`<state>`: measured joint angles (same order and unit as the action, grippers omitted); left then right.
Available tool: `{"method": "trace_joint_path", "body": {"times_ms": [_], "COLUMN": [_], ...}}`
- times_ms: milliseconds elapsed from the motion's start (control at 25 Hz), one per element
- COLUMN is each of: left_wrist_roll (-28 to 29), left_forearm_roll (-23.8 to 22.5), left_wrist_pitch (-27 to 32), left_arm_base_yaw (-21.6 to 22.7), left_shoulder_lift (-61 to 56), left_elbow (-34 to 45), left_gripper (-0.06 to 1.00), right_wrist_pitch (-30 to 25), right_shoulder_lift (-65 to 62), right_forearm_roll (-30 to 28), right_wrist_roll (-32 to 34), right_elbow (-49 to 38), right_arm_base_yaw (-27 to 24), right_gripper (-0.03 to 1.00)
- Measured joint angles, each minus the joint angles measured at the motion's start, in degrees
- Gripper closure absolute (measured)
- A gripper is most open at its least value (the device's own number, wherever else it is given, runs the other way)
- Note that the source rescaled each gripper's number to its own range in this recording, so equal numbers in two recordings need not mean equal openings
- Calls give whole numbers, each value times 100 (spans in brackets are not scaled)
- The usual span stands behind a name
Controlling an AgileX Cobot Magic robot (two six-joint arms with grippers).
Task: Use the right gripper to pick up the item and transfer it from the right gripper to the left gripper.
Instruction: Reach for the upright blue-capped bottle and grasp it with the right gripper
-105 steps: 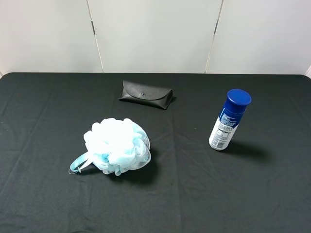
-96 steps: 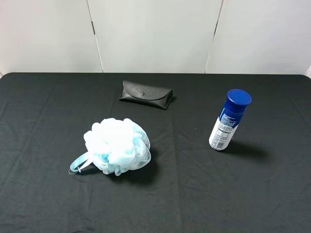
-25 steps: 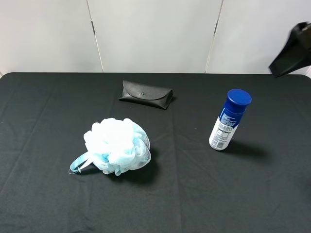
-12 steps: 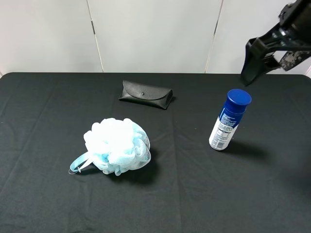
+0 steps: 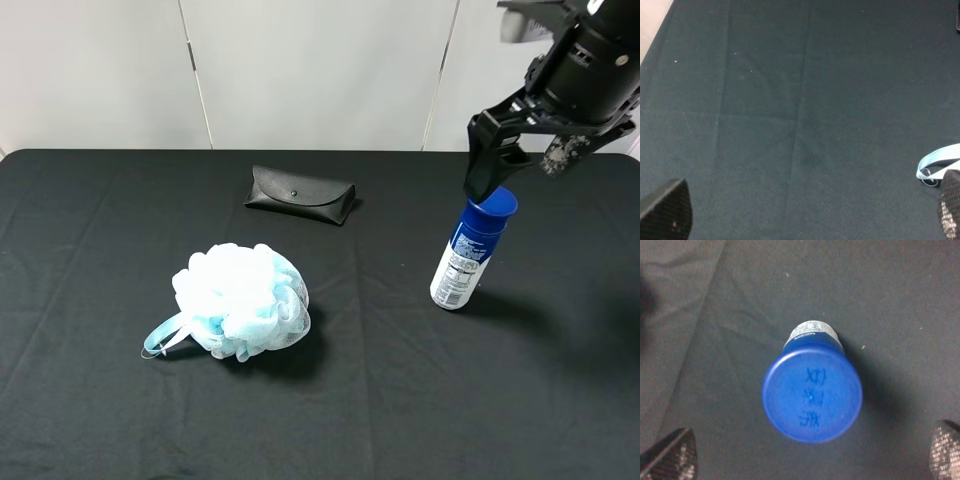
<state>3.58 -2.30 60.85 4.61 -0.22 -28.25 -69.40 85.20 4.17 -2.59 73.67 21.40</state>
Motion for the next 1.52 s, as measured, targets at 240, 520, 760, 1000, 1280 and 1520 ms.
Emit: {"method": "trace_joint_path", "body": {"times_ms": [240, 520, 760, 1000, 1280, 1520], "left_wrist_roll": [0, 0, 0, 0, 0, 0], "left_forearm_roll": [0, 0, 0, 0, 0, 0], "left_wrist_pitch": [0, 0, 0, 0, 0, 0], "left_arm_base_yaw": [0, 0, 0, 0, 0, 0], "left_shoulder_lift": [0, 0, 0, 0, 0, 0], "left_elbow": [0, 0, 0, 0, 0, 0], "left_gripper": [-2, -2, -2, -2, -2, -2], "right_wrist_pitch": [147, 295, 369, 457, 918, 1230], "right_shoulder_lift": [268, 595, 848, 1067, 1105, 1111], "right_forearm_roll": [17, 61, 61, 66, 78, 78], "right_wrist_roll": [0, -23, -104, -111, -116, -128], "right_elbow": [0, 0, 0, -100, -554, -711], "right_arm_base_yaw": [0, 0, 0, 0, 0, 0], "right_gripper": [-3, -3, -3, -3, -3, -3]}}
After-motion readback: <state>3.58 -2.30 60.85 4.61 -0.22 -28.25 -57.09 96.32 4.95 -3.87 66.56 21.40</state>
